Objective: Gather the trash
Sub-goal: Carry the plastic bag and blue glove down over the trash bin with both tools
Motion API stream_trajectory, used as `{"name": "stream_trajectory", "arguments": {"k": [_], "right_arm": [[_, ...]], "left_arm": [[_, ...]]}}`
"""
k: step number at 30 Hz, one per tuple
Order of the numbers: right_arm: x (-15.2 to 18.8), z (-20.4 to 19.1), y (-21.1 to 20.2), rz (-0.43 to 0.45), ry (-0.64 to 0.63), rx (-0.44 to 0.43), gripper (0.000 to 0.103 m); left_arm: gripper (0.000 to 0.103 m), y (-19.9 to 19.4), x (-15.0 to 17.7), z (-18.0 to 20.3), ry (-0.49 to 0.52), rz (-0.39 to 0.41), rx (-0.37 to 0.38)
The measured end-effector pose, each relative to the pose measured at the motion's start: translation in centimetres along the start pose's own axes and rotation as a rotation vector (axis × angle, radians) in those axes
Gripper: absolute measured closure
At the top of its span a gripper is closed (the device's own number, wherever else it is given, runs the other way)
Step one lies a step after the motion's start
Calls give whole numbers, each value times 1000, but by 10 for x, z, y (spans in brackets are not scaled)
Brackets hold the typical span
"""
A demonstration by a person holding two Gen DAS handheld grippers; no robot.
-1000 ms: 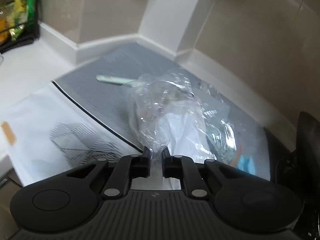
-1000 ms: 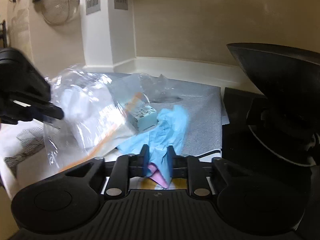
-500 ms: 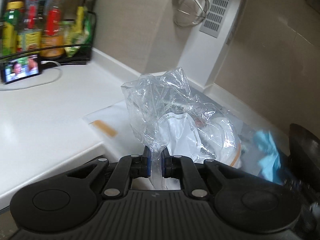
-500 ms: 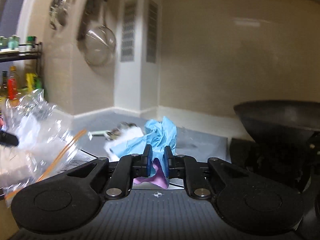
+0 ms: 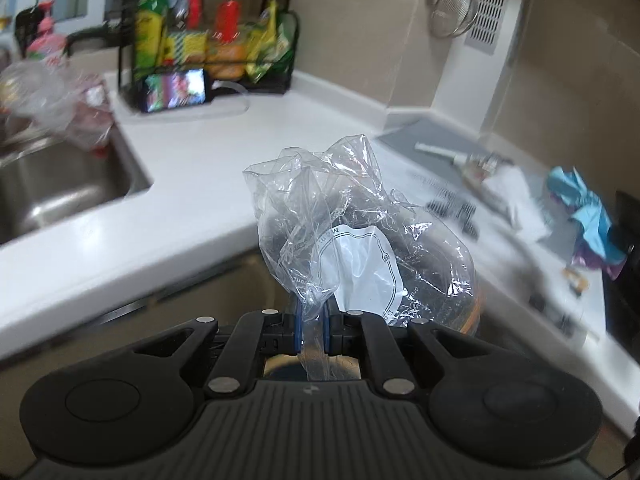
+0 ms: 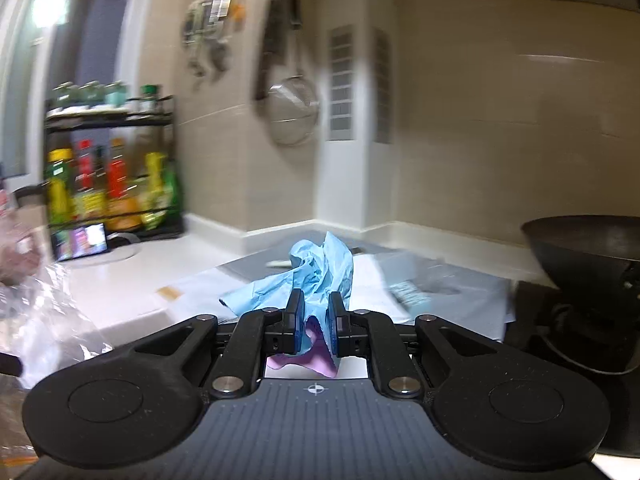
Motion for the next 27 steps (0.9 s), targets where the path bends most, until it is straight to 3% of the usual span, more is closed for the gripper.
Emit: {"name": "stream_trajectory", "arguments": {"k": [10,27], "right_arm": [[30,-48,-31,-123,-42,-150,89],[90,-88,-7,-322,-92,-226,89]], "left_arm": [[93,9,48,-20,17,-113,11],[93,42,76,-19,83,-206,-8]]}}
Point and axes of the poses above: each gripper's, at about its wrist camera, not at the fingertips, and y roughly the way its jaws point, z to its right, x to its underside, the point moved 5 cm from there along y, roughly the way its jaws point, and after that the axes turned 1 degree about -y, right-handed, at the moved point
